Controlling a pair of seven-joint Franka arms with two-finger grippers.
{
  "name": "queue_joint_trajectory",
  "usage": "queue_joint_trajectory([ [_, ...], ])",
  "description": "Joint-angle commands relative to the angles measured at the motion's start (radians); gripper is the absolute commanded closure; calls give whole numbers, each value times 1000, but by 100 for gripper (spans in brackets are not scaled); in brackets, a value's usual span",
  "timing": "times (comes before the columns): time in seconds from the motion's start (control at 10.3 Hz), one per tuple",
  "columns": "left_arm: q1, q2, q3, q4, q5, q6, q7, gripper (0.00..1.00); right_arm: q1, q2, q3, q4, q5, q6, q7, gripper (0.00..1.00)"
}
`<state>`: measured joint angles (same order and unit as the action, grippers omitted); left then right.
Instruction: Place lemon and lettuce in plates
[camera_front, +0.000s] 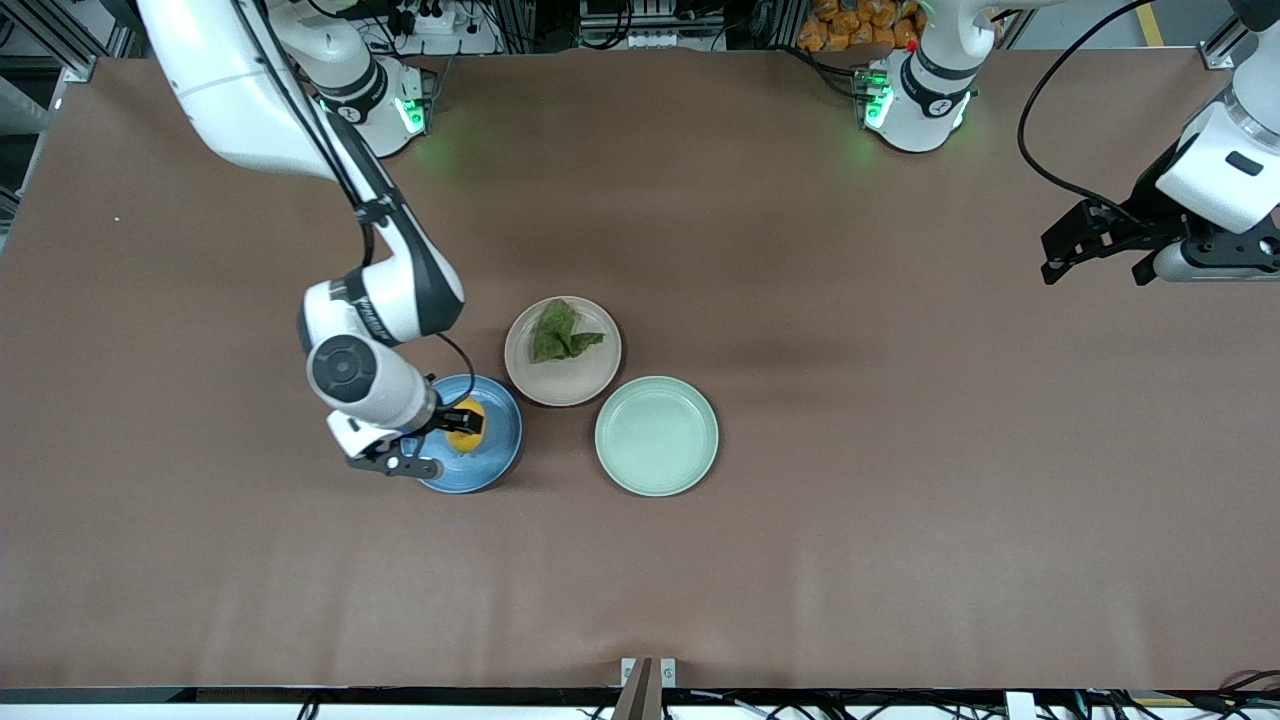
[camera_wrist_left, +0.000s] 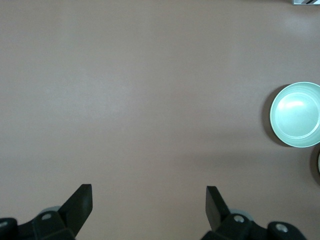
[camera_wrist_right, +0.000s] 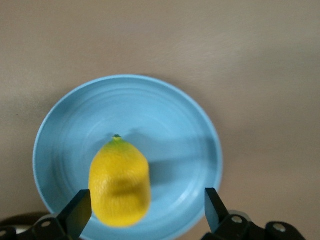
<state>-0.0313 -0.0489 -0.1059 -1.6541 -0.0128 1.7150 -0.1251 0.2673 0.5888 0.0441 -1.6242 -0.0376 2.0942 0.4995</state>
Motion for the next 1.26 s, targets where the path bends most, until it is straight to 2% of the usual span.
queue_joint_trajectory([
  [0.0, 2, -11, -9, 8, -10, -73, -8, 0, -48, -17, 11, 113, 21, -204, -25, 0],
  [0.19, 2, -11, -11, 19, -10, -86, -28, 0, -101, -49, 8, 130, 21, -302, -82, 0],
  [0.39, 5, 4, -5, 112, -10, -223, -10, 0, -184, -67, 8, 130, 21, -393, -241, 0],
  [0.48, 4, 3, -5, 114, -9, -232, -8, 0, -224, -67, 8, 132, 22, -425, -280, 0],
  [0.87, -2, -3, -8, 109, -10, -201, -11, 0, -273, -67, 3, 132, 19, -485, -280, 0],
  [1.16, -5, 3, -26, 100, -7, -163, -15, 0, -263, -121, 6, 127, -88, -487, -282, 0],
])
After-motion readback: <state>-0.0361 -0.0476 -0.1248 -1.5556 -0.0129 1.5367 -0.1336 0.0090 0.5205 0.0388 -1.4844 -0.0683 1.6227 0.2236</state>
